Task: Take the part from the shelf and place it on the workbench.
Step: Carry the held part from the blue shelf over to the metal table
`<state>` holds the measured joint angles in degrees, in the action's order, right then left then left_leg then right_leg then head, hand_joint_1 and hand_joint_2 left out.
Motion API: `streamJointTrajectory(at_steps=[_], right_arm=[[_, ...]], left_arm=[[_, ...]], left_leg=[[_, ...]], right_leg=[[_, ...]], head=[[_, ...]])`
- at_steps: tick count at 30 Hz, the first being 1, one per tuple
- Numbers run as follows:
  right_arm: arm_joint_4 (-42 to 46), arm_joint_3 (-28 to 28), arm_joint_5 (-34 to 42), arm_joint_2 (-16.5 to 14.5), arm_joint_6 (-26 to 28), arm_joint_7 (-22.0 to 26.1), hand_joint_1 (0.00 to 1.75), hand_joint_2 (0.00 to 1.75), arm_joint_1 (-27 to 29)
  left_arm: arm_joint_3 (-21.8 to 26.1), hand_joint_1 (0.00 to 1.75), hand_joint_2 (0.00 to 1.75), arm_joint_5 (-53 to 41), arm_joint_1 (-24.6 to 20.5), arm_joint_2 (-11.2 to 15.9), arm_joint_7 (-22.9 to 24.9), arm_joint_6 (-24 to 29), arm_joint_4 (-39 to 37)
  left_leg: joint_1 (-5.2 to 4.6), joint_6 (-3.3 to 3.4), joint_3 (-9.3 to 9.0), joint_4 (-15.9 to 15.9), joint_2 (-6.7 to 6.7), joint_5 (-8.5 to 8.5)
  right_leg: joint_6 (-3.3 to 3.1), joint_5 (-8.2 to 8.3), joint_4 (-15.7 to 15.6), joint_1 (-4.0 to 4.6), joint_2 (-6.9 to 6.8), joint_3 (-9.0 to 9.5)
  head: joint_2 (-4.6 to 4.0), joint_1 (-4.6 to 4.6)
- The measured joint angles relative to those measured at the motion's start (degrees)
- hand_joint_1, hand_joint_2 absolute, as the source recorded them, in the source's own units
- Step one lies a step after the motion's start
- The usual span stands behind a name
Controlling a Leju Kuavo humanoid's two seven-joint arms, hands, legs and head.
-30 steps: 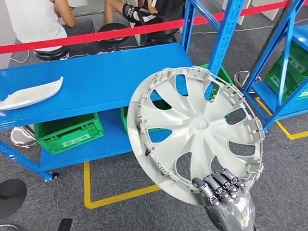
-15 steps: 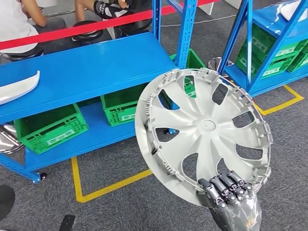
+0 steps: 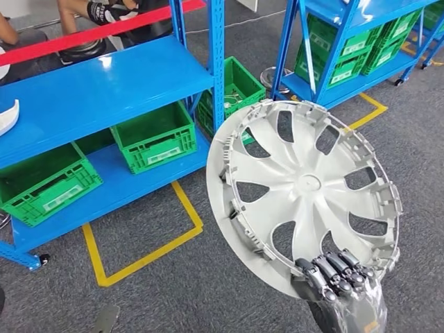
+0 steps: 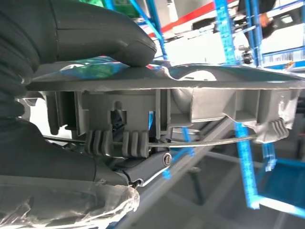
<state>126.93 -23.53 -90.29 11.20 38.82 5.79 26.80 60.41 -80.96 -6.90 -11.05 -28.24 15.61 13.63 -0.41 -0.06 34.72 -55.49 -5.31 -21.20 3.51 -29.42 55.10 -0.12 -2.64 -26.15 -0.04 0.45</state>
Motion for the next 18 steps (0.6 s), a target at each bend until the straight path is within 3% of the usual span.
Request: streamJointTrajectory(at_steps=[1, 2, 4, 6, 7, 8, 9, 11, 13, 14, 16, 18], right_arm=[[0.2, 0.2, 0.0, -0.2, 0.0, 0.1, 1.75, 1.75, 0.3], [0.3, 0.4, 0.1, -0.5, 0.0, 0.3, 1.75, 1.75, 0.5], [0.6, 0.9, 0.1, -1.0, 0.0, 0.8, 1.75, 1.75, 0.9], [0.7, 1.2, 0.1, -1.3, 0.0, 1.0, 1.75, 1.75, 1.2], [0.7, 1.3, 0.1, -1.5, 0.0, 1.0, 1.75, 1.75, 1.3], [0.7, 1.3, 0.1, -1.6, 0.0, 1.0, 1.75, 1.75, 1.4], [0.7, 1.4, 0.1, -1.6, 0.0, 1.0, 1.75, 1.75, 1.5], [0.7, 1.5, 0.1, -1.7, 0.0, 0.8, 1.75, 1.75, 1.8], [0.9, 1.5, 0.1, -1.7, 0.0, 0.6, 1.75, 1.75, 2.0], [1.0, 1.6, 0.1, -1.7, 0.0, 0.4, 1.75, 1.75, 2.2], [1.0, 1.6, 0.1, -1.7, 0.0, 0.1, 1.75, 1.75, 2.4], [1.1, 1.6, 0.1, -1.7, 0.0, -0.4, 1.75, 1.75, 2.7]], left_arm=[[-0.1, 0.00, 1.75, 0.0, 0.0, -0.2, -0.1, 0.5, 0.0], [-0.2, 0.00, 1.75, 0.1, 0.1, -0.3, -0.1, 0.8, -0.1], [-0.4, 0.00, 1.75, 0.1, 0.4, -0.6, 0.1, 0.6, -0.2], [-0.6, 0.00, 1.75, 0.1, 0.5, -0.8, 0.4, 0.3, -0.3], [-0.7, 0.00, 1.75, 0.1, 0.5, -0.8, 0.6, 0.1, -0.3], [-0.8, 0.00, 1.75, 0.1, 0.5, -0.8, 0.7, 0.0, -0.4], [-0.9, 0.00, 1.75, 0.1, 0.4, -0.8, 0.9, -0.3, -0.4], [-1.2, 0.00, 1.75, -0.2, 0.4, -0.8, 1.5, -1.0, -0.4], [-1.4, 0.00, 1.75, -0.5, 0.2, -0.8, 2.1, -1.7, -0.4], [-1.5, 0.00, 1.75, -0.7, 0.2, -0.8, 2.4, -2.2, -0.5], [-1.6, 0.00, 1.75, -1.0, 0.3, -0.9, 3.3, -3.4, -0.6], [-1.9, 0.00, 1.75, -1.3, 0.4, -1.1, 3.9, -4.3, -0.7]], left_leg=[[0.15, -0.29, 0.26, 0.0, -0.16, 0.33], [0.31, -0.68, 0.70, -0.4, 0.37, -0.39], [0.49, -1.35, 2.11, -4.2, 2.58, -4.85], [0.54, -1.61, 3.83, -11.6, 4.38, -10.66], [0.53, -1.61, 4.27, -14.8, 4.68, -12.13], [0.53, -1.54, 4.02, -16.5, 4.82, -12.27], [0.53, -1.44, 2.92, -16.3, 4.95, -11.29], [0.62, -1.21, -1.97, -10.5, 6.07, -8.42], [0.76, -0.88, -7.39, -2.5, 8.25, -7.89], [0.78, -0.73, -8.80, -0.2, 9.05, -8.22], [0.65, -0.21, -8.88, 0.8, 8.73, -8.23], [0.68, 0.48, -8.05, 0.6, 7.60, -7.46]], right_leg=[[-0.66, 0.50, 0.2, 0.05, 0.37, -0.82], [-1.27, 1.01, 0.3, 0.05, 0.81, -1.36], [-2.54, 2.46, 0.3, -0.08, 1.67, -2.68], [-3.02, 3.90, 0.4, -0.05, 2.65, -4.36], [-3.03, 4.59, 0.5, -0.02, 3.24, -5.31], [-2.96, 5.26, 0.6, 0.01, 3.82, -6.25], [-2.84, 5.92, 0.7, 0.00, 4.43, -7.20], [-2.46, 7.22, 1.0, -0.14, 5.68, -9.04], [-1.91, 8.44, 1.5, -0.10, 6.69, -10.57], [-1.61, 9.05, 1.6, -0.06, 7.09, -11.05], [-0.96, 10.34, 1.4, -0.10, 7.90, -11.66], [-0.37, 9.67, 2.0, -0.12, 7.34, -12.46]], head=[[0.00, 0.17], [0.00, 0.31], [0.00, 0.24], [0.00, 0.07], [0.00, 0.10], [0.00, 0.11], [0.00, 0.13], [0.00, 0.10], [0.00, 0.10], [0.00, 0.12], [0.00, 0.17], [0.00, 0.29]])
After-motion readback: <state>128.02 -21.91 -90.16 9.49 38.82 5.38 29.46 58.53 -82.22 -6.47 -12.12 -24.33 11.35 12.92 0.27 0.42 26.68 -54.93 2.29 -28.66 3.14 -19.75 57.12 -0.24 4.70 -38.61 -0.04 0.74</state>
